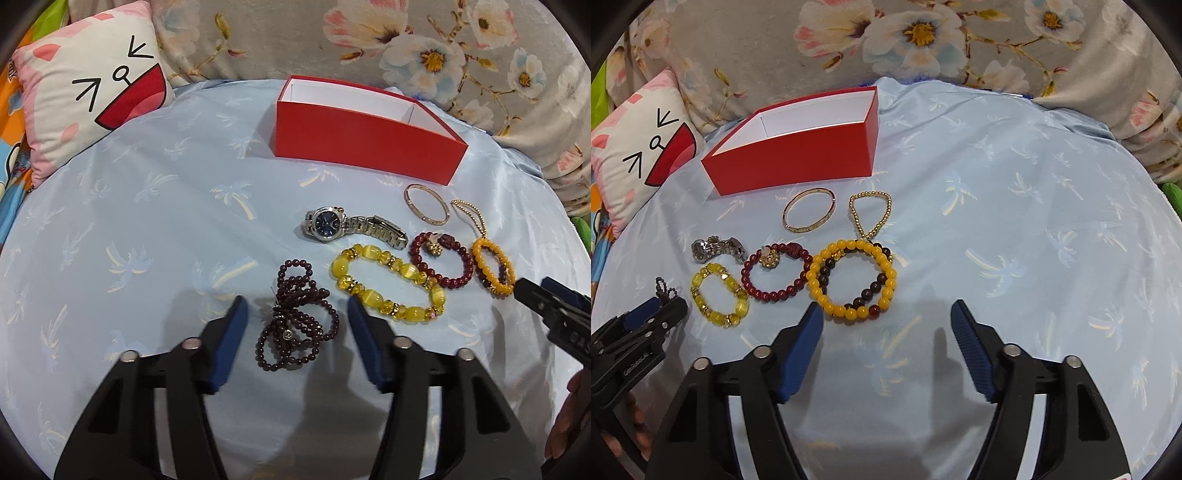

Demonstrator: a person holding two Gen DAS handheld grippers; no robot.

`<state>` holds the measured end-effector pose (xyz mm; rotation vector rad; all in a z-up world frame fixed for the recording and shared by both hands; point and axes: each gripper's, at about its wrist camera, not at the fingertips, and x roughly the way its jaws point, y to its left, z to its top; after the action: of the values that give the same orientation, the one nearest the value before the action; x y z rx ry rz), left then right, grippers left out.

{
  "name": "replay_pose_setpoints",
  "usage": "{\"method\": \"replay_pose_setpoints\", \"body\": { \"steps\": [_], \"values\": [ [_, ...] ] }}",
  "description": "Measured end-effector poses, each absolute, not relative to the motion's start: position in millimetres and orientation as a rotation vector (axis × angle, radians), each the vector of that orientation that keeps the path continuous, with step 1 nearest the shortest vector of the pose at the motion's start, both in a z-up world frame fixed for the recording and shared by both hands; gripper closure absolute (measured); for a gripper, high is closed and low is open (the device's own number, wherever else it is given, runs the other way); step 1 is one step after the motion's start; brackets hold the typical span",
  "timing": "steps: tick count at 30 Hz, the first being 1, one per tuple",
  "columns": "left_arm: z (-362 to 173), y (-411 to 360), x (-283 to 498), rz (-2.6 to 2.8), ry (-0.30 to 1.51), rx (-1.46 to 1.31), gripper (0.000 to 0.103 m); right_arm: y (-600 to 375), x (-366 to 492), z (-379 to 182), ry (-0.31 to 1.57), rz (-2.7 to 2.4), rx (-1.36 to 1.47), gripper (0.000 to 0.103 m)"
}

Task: Organize jewelry
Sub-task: 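Grasp the garnet strand bracelet with the left gripper while the right grasps the orange bead bracelet, then carry both bracelets into the red box and open both grippers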

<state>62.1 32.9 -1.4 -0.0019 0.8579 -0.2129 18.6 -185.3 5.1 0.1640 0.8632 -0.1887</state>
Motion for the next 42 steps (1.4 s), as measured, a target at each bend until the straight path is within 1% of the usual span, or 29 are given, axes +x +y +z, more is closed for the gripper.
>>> {"method": "replay_pose_setpoints", "body": {
  "steps": [1, 3, 5, 6, 7, 8, 10, 11, 12, 13, 14, 15, 23, 33, 38, 42],
  "values": [
    [-1.2, 33.8, 62.2, -0.218, 0.857, -0.009, 0.062, -186.7, 21.5, 5.3, 0.862, -0.191, 0.170, 0.044],
    [-1.4, 35.9, 62.8, -0.227, 0.857, -0.021, 0.078, -190.0, 25.0, 6.1, 0.854, -0.191, 0.186, 0.046],
    [-1.5, 37.5, 62.8, -0.236, 0.858, -0.035, 0.080, -193.5, 29.3, 5.7, 0.854, -0.197, 0.198, 0.049],
    [-1.6, 37.8, 62.9, -0.238, 0.858, -0.037, 0.082, -194.3, 31.3, 4.5, 0.858, -0.197, 0.199, 0.054],
    [-1.6, 37.4, 62.8, -0.246, 0.859, -0.038, 0.086, -194.7, 33.9, 2.8, 0.866, -0.195, 0.199, 0.059],
    [-1.8, 36.7, 63.0, -0.255, 0.861, -0.037, 0.089, -194.8, 35.9, 1.3, 0.872, -0.195, 0.197, 0.060],
    [-1.7, 35.5, 62.2, -0.264, 0.860, -0.033, 0.089, -195.6, 40.0, -3.2, 0.887, -0.196, 0.193, 0.070],
    [-1.8, 34.8, 61.9, -0.266, 0.860, -0.031, 0.090, -196.5, 40.9, -5.4, 0.893, -0.192, 0.196, 0.071],
    [-1.6, 34.3, 62.0, -0.265, 0.860, -0.030, 0.090, -197.7, 40.7, -6.2, 0.887, -0.181, 0.208, 0.076],
    [-1.4, 34.0, 61.8, -0.268, 0.861, -0.030, 0.090, -198.2, 40.9, -6.4, 0.886, -0.172, 0.216, 0.083],
    [-1.3, 33.9, 61.3, -0.266, 0.862, -0.032, 0.090, -197.3, 40.8, -6.2, 0.886, -0.165, 0.217, 0.088],
    [-1.0, 34.3, 60.9, -0.268, 0.864, -0.035, 0.090, -196.4, 40.4, -5.5, 0.886, -0.160, 0.215, 0.096],
    [9.0, 38.3, 52.8, -0.289, 0.864, -0.056, 0.090, -191.6, 17.5, 16.8, 0.825, -0.117, 0.199, 0.096],
    [49.8, 33.5, 34.3, -0.363, 0.811, -0.056, 0.091, -192.8, -14.7, 61.4, 0.749, -0.061, 0.183, 0.096],
    [76.8, 27.3, 40.0, -0.408, 0.784, -0.050, 0.091, -194.3, -10.9, 83.6, 0.726, -0.039, 0.167, 0.096],
    [97.8, 18.6, 60.7, -0.420, 0.758, -0.018, 0.090, -194.3, 6.8, 105.3, 0.703, -0.016, 0.146, 0.096]
  ]
}}
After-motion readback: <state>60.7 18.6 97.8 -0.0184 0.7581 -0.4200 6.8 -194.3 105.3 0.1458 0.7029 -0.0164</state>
